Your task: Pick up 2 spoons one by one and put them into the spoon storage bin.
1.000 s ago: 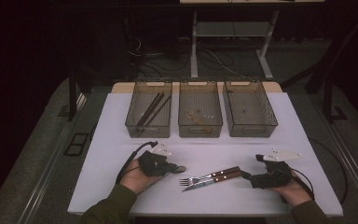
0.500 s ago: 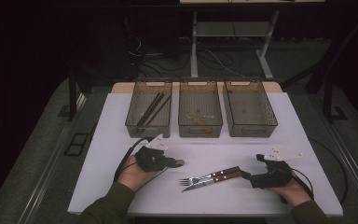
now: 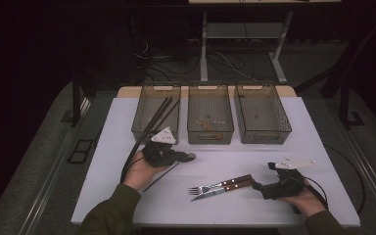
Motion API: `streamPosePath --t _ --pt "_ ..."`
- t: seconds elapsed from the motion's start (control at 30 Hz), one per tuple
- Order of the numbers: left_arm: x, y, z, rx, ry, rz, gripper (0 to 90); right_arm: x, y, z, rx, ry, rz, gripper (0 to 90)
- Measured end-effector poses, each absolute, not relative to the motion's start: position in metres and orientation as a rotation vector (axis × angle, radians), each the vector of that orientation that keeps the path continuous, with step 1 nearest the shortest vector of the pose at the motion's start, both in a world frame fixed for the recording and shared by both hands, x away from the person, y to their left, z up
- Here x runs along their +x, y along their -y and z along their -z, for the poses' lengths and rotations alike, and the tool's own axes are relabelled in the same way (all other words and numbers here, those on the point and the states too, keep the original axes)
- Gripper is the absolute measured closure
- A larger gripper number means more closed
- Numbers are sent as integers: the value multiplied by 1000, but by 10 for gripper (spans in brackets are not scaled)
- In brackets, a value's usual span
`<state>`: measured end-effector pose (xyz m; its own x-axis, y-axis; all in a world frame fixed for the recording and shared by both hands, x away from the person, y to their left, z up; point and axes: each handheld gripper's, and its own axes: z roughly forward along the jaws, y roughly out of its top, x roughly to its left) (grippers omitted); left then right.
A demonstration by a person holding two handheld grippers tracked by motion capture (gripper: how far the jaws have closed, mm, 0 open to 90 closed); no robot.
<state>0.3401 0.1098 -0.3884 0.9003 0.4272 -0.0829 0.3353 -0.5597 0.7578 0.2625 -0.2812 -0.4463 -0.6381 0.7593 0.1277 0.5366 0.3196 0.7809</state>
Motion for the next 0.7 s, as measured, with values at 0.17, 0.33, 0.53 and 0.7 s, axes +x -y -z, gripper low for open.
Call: streamPosePath --t 0.17,0.33,0.53,0.7 --pt "350 -104 377 2175 -550 -157 889 263 282 447 1171 -2327 -1220 23" --pt "361 -97 369 2142 -568 -165 889 264 283 447 1173 -2320 -1215 23" --pt "375 -91 359 2129 -585 -199 890 264 281 446 1150 -2327 -1218 23" --pt "386 -85 349 2104 -582 -241 890 264 281 447 1143 -2337 -1222 23"
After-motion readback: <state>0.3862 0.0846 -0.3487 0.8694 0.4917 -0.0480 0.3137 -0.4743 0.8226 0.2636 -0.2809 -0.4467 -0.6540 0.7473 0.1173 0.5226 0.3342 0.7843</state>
